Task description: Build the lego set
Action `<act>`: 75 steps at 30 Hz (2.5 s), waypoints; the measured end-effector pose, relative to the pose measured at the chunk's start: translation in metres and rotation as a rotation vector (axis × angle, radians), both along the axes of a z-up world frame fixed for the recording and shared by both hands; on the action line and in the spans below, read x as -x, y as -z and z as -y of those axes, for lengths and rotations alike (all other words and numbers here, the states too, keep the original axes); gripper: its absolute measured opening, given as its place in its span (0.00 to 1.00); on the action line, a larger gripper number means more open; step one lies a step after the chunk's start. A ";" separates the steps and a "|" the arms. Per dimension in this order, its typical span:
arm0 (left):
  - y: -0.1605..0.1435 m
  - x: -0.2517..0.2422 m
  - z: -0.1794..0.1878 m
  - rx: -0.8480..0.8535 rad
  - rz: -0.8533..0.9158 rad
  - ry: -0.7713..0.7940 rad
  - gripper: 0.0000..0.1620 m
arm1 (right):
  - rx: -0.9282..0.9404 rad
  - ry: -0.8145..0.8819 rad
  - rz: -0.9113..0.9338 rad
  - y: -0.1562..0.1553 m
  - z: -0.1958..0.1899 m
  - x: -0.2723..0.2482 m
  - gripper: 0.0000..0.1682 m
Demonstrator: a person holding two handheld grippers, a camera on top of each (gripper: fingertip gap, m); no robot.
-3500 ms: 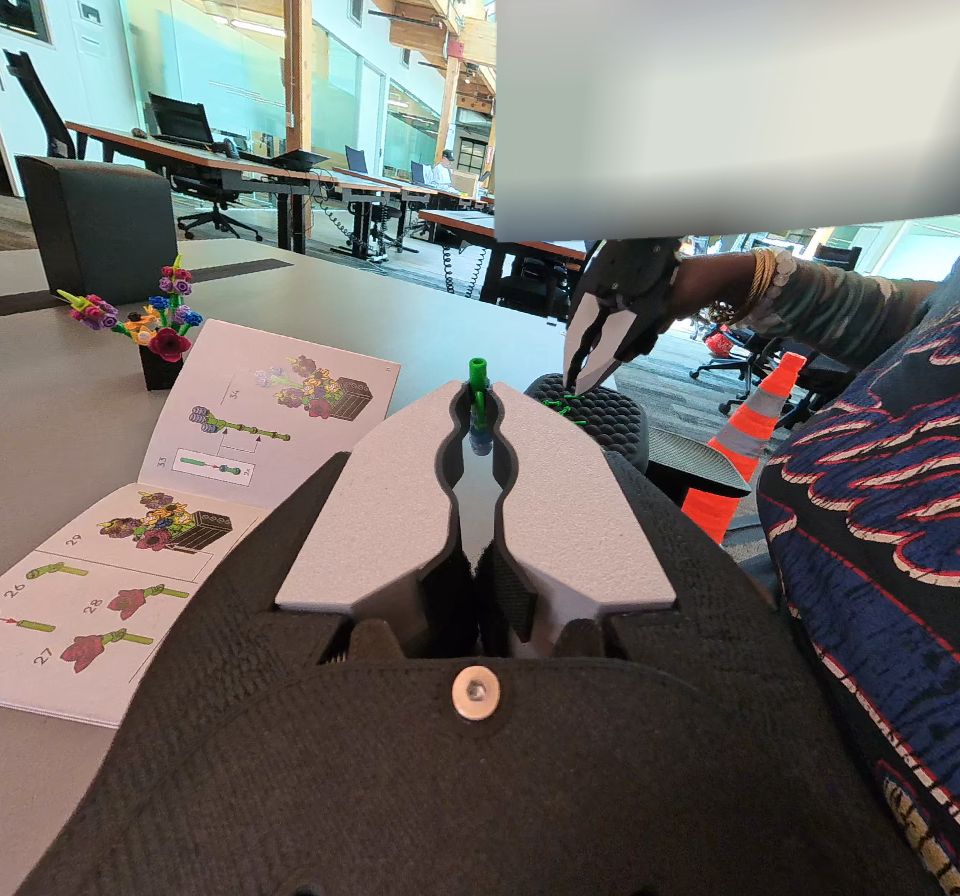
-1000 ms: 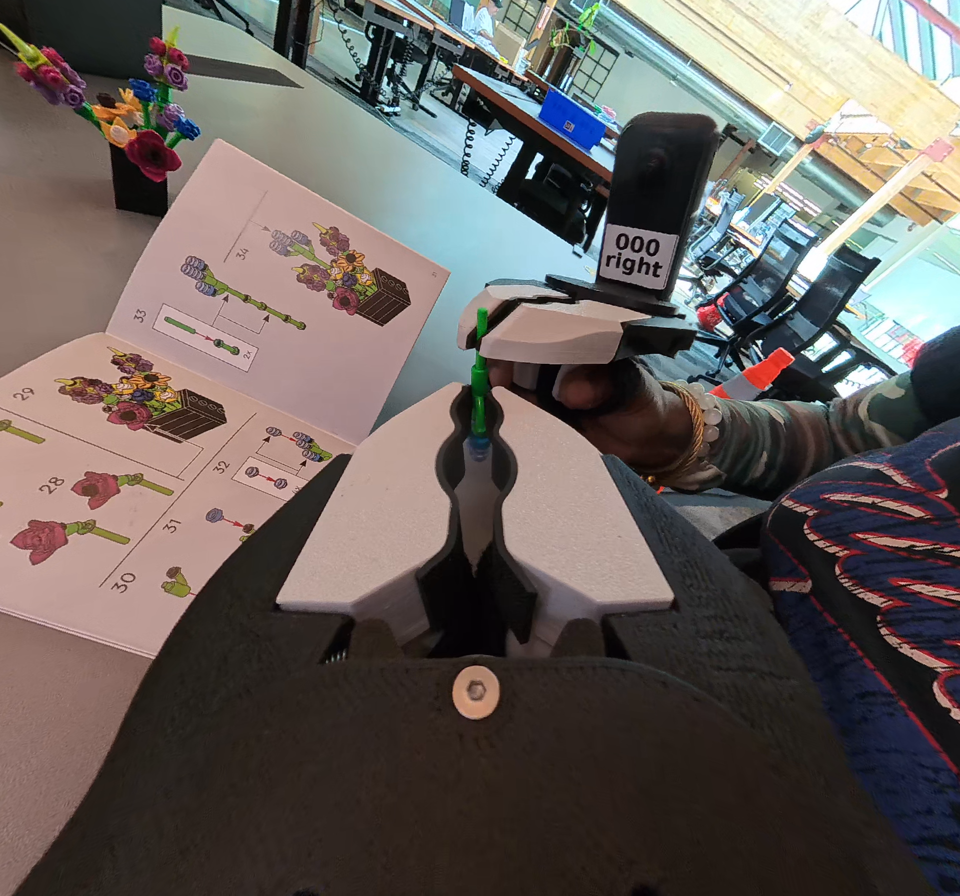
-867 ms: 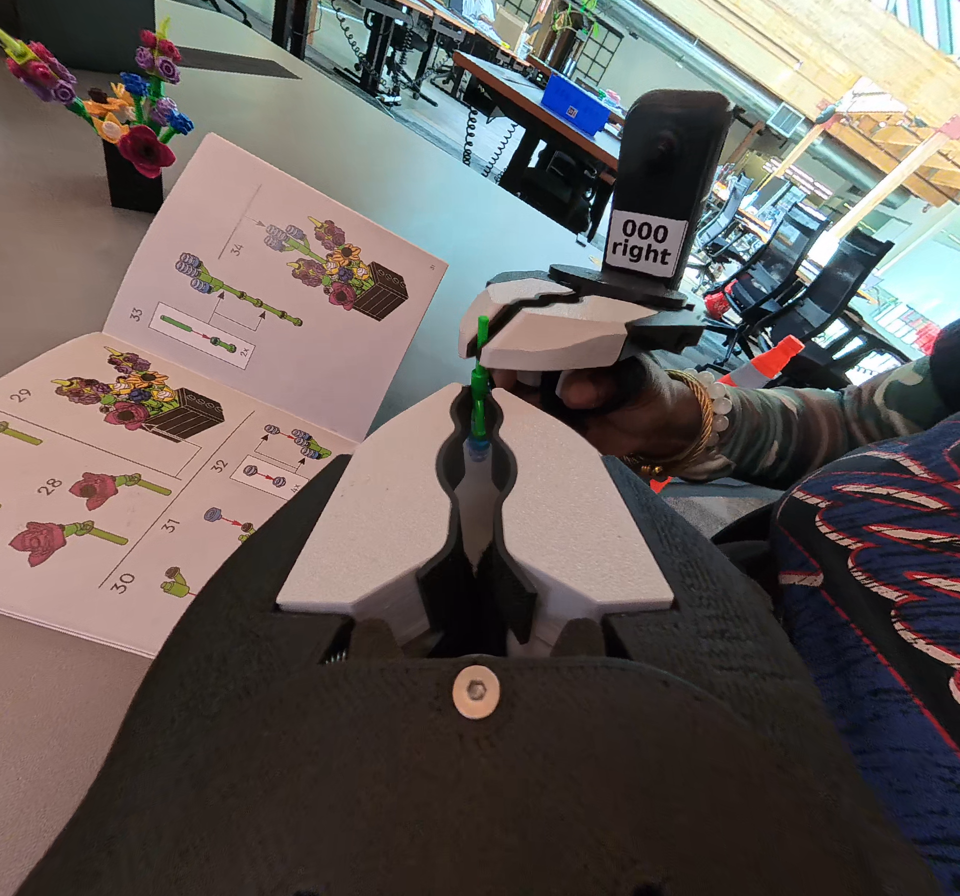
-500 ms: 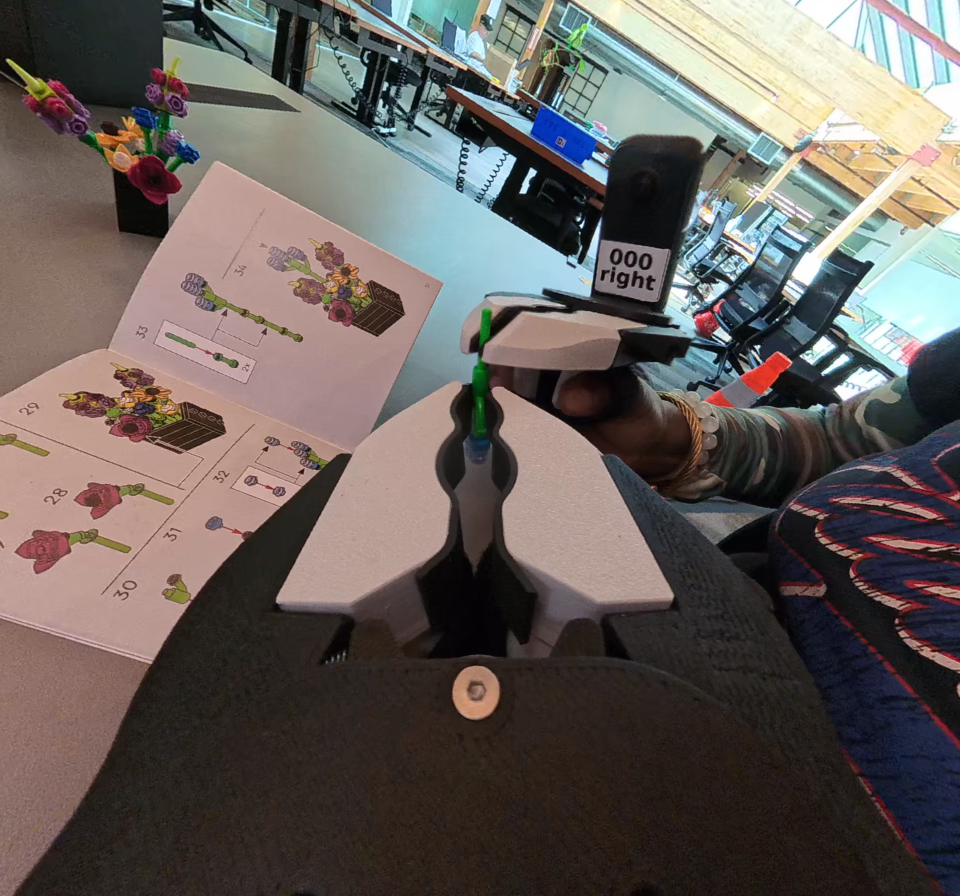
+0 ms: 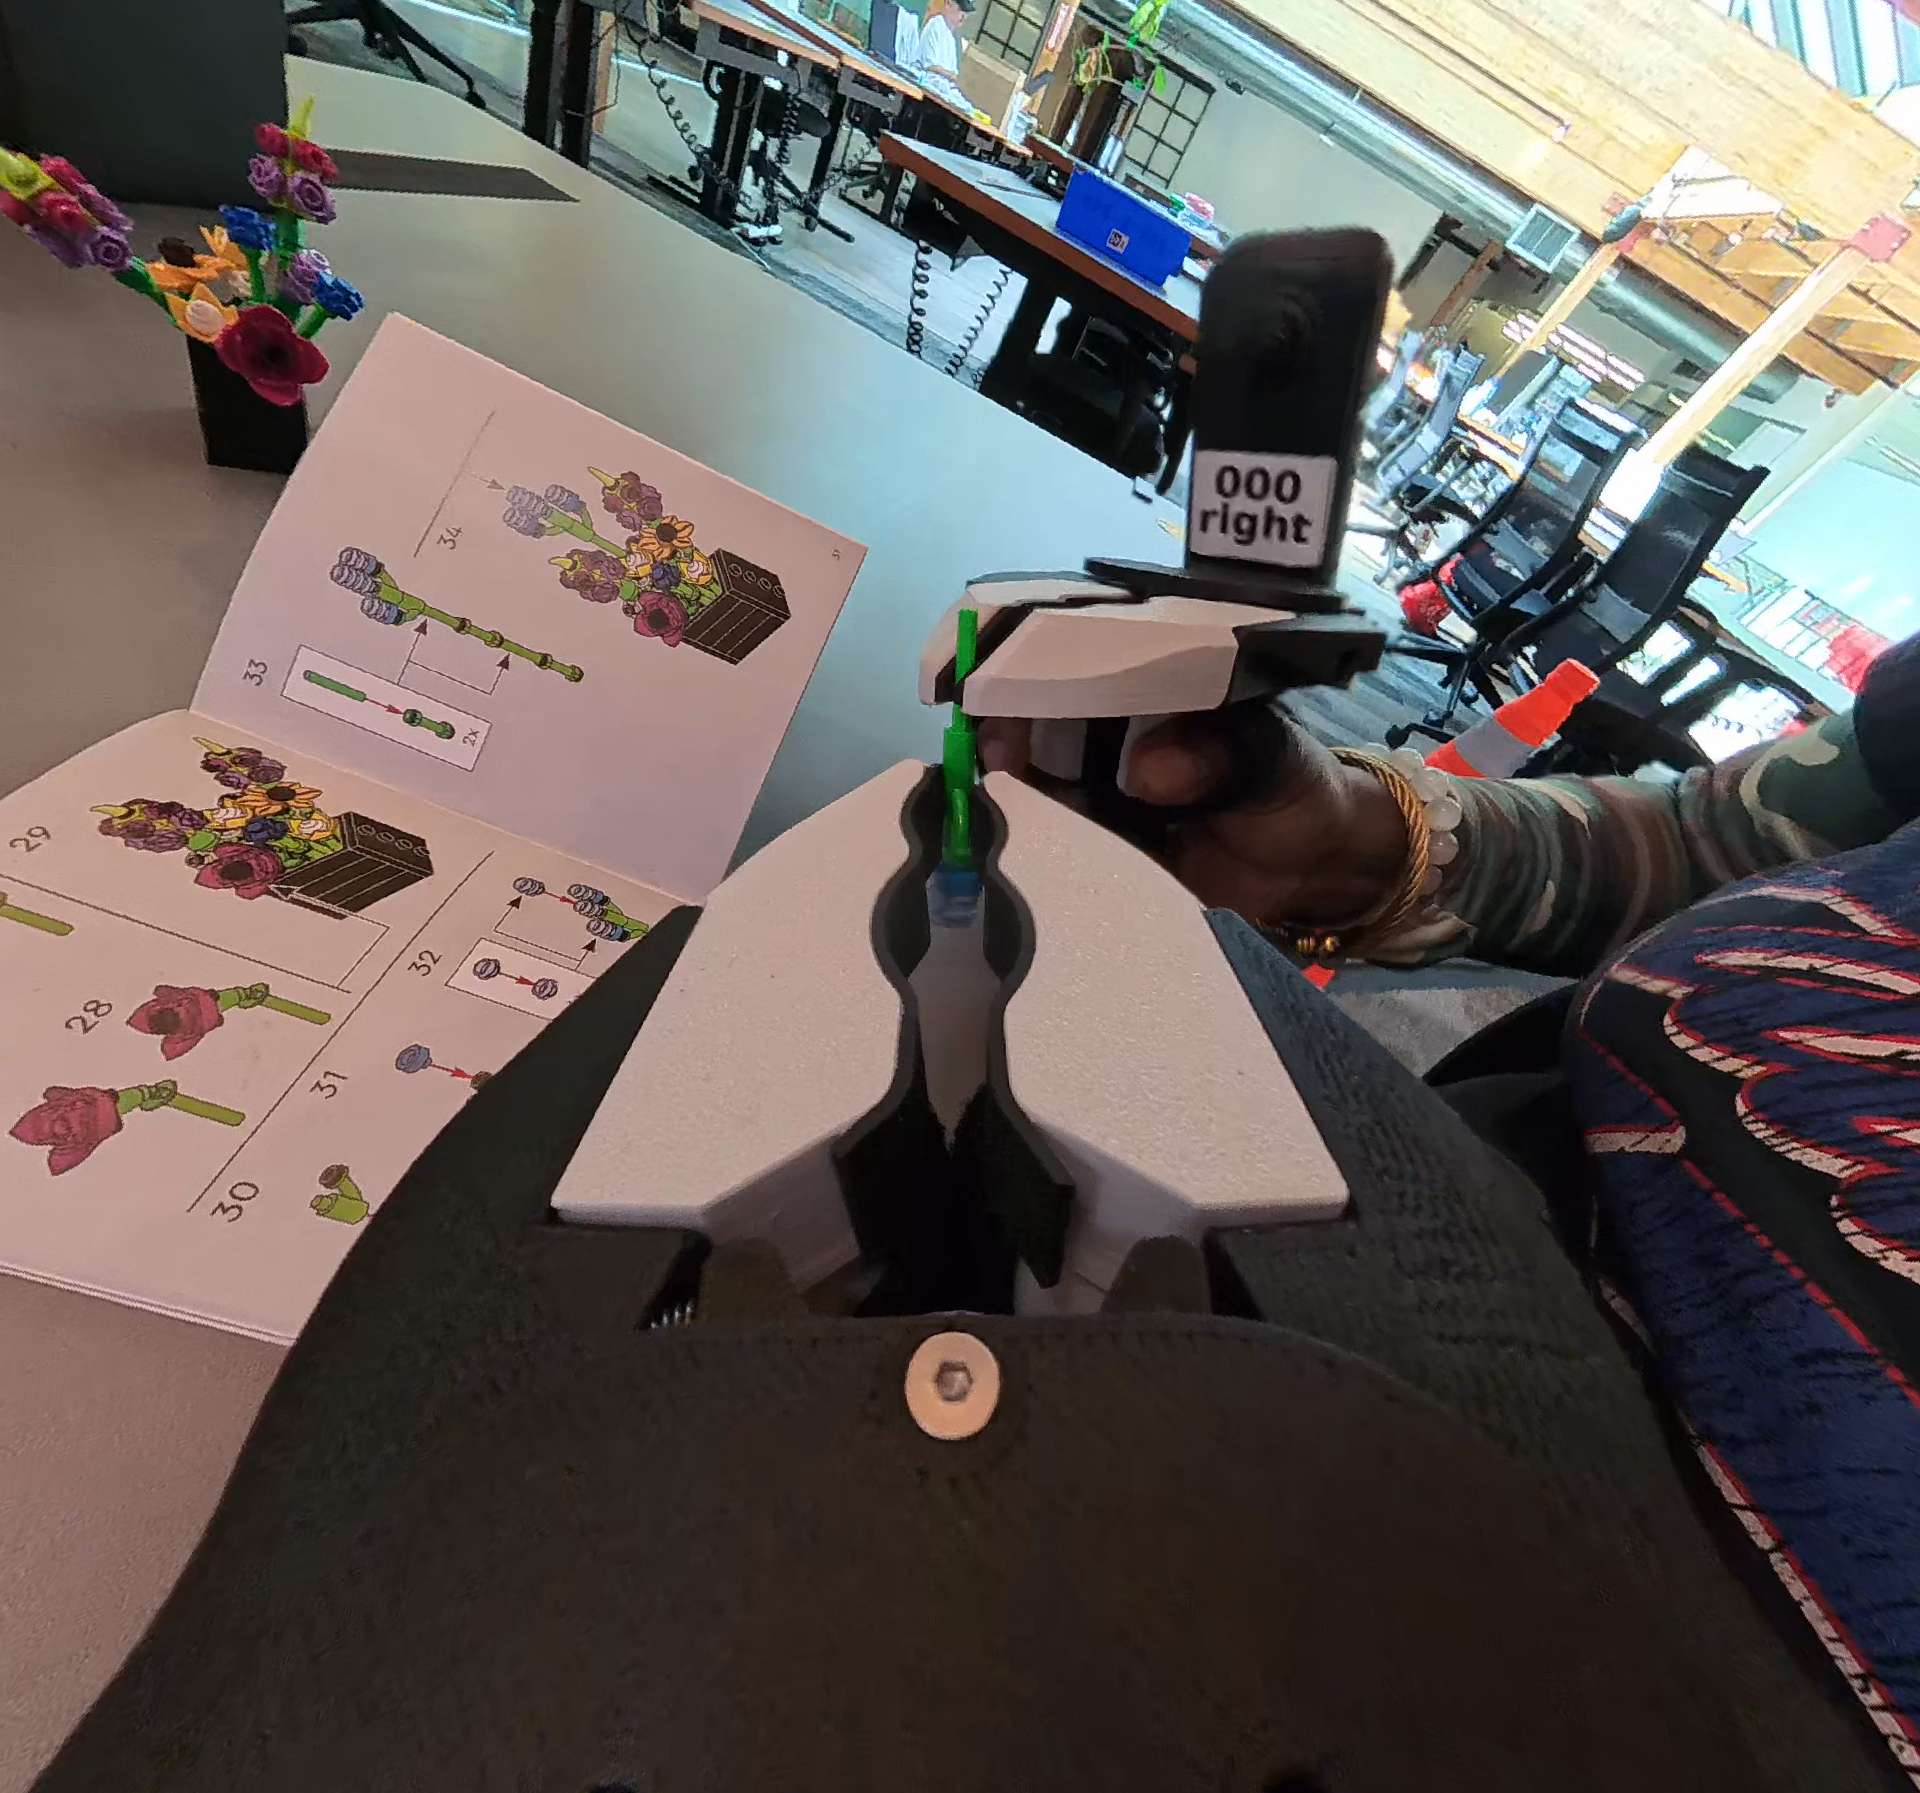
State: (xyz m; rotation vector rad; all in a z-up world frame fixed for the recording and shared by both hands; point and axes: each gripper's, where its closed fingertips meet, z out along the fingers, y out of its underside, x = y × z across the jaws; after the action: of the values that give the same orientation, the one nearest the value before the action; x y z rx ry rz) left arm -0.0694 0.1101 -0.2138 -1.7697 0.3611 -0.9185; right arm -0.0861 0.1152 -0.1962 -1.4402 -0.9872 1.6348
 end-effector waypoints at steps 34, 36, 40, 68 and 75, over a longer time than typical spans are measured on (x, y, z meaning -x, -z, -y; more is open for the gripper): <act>-0.017 -0.006 0.008 -0.145 -0.047 0.021 0.03 | -0.083 -0.141 0.147 -0.007 0.014 -0.006 0.02; -0.018 -0.005 0.009 -0.151 -0.043 0.022 0.02 | -0.075 -0.140 0.138 -0.008 0.015 -0.006 0.02; -0.018 -0.005 0.010 -0.147 -0.031 0.031 0.05 | -0.078 -0.146 0.131 -0.010 0.016 -0.006 0.02; -0.014 -0.014 0.015 -0.174 -0.107 0.073 0.01 | -0.214 -0.189 0.181 -0.012 0.020 -0.015 0.00; -0.015 -0.013 0.013 -0.165 -0.091 0.064 0.03 | -0.245 -0.171 0.169 -0.014 0.021 -0.015 0.00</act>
State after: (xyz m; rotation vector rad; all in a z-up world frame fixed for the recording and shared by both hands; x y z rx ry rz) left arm -0.0567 0.0967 -0.1988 -1.6592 0.5397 -0.8297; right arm -0.0714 0.0938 -0.1825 -1.3729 -1.3889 1.4656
